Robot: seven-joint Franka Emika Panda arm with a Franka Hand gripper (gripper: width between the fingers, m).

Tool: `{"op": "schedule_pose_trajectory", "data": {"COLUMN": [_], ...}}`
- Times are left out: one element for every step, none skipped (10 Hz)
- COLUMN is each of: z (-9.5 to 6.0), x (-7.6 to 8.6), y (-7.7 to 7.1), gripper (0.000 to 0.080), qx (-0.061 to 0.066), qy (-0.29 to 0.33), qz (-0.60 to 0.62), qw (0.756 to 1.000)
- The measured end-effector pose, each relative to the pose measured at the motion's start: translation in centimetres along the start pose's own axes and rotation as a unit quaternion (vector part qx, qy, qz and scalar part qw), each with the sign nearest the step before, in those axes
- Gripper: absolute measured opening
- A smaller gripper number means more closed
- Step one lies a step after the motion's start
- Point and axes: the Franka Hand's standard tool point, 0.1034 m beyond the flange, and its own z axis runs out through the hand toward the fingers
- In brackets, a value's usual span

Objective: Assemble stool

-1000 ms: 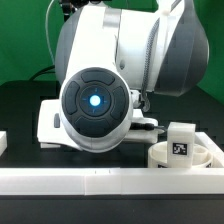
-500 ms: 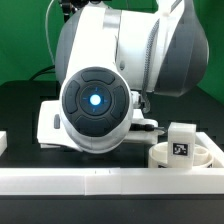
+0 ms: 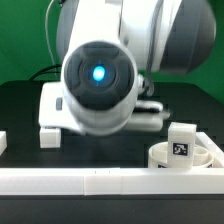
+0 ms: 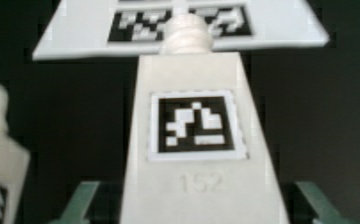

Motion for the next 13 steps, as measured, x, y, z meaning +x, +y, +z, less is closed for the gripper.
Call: {"op": "schedule_pose_trajectory", "data": {"z": [-1.3,-1.0,-1.1,-1.5,-1.4,-2.0,-2.7,-2.5,-2.4,-3.3,-4.2,-4.2,-4.2], "x": [-1.0,-0.6,-0.3,-0.1,0.0,0.7,0.6,-0.6,-1.6,-1.6,-1.4,-1.3,-1.1], "y": [-0.6,-0.4,-0.3,-0.4,-0.3,-0.6,-1.2,-1.8,-2.6,-3.6,-4.6,-4.6,-4.6], "gripper": [0.0335,0.0337,0.0337,0.0337,0.0337,0.0337,0.0337,0.0337,0.0337,0.0337,0.0337,0.0337,0.0337], "qx": [0.001,0.003,0.002,0.003,0.003,0.005,0.007,0.01,0.014,0.013,0.012,0.016,0.019], "qy": [0.014,0.018,0.024,0.04,0.039,0.069,0.117,0.14,0.153,0.187,0.237,0.276,0.306], "qz": [0.002,0.003,0.003,0.003,0.003,0.013,0.021,0.025,0.042,0.044,0.036,0.034,0.033], "qw": [1.0,1.0,1.0,0.999,0.999,0.998,0.993,0.99,0.987,0.981,0.971,0.96,0.951]}}
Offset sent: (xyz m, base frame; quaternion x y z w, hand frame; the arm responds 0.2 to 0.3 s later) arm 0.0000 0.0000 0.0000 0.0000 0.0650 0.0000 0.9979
